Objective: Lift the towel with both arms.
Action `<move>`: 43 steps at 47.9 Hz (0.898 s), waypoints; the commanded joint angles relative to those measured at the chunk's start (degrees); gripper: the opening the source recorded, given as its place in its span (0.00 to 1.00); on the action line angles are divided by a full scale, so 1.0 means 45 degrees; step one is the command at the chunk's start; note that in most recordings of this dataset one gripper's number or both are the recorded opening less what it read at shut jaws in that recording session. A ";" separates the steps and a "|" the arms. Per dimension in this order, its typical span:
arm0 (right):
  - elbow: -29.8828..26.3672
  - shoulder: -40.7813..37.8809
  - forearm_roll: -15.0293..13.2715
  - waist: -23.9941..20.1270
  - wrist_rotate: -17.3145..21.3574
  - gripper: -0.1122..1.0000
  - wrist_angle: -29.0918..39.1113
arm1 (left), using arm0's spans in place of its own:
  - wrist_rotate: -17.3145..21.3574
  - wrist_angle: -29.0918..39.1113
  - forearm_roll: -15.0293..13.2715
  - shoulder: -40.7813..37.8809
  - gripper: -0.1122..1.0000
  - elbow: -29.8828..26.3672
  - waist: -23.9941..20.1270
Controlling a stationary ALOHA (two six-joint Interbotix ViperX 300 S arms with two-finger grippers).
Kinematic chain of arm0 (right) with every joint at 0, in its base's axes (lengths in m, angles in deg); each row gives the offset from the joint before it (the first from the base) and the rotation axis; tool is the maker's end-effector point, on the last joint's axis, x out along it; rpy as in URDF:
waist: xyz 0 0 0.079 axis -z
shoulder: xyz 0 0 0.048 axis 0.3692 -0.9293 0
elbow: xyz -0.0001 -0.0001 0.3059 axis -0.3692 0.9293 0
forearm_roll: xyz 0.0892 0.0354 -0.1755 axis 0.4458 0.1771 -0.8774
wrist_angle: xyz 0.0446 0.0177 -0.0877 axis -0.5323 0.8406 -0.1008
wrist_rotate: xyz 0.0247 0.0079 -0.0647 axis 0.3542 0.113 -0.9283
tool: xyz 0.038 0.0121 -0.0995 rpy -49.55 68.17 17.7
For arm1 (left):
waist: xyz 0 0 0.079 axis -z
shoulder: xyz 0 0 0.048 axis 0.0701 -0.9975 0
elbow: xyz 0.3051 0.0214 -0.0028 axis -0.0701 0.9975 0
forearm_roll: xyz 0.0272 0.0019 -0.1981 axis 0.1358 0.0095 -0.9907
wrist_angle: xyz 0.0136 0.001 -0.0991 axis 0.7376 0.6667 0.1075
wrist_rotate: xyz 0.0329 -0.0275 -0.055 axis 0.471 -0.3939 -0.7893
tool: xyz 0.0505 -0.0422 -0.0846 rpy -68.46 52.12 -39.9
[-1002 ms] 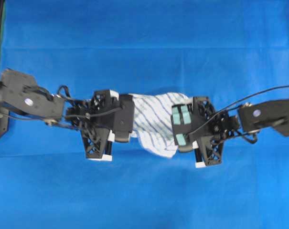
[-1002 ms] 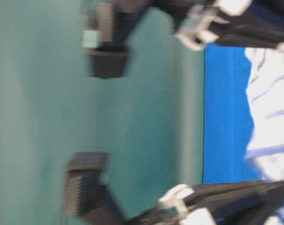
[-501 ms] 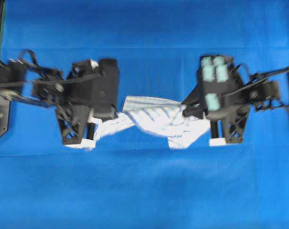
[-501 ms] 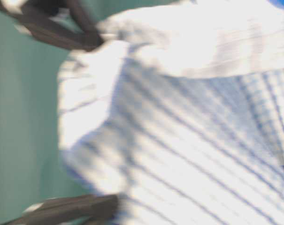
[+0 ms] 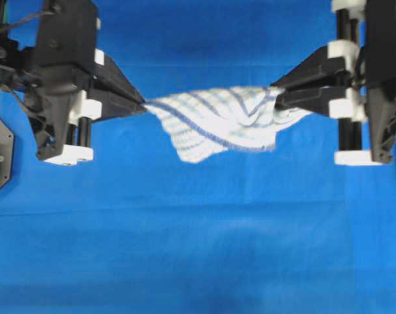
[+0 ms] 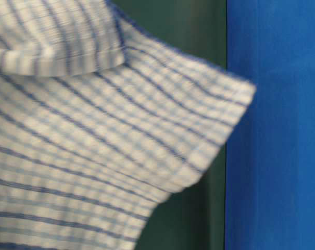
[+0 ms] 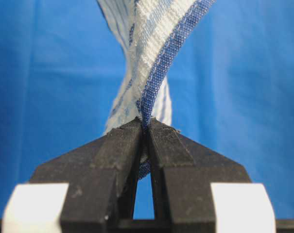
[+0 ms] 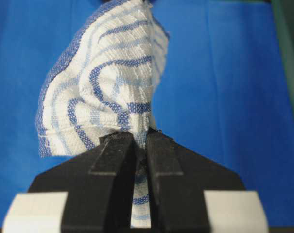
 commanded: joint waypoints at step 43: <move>-0.0469 -0.0117 -0.0078 0.0020 0.0078 0.41 0.0547 | 0.0996 -0.0293 0.0078 -0.0059 0.15 -0.0508 -0.0039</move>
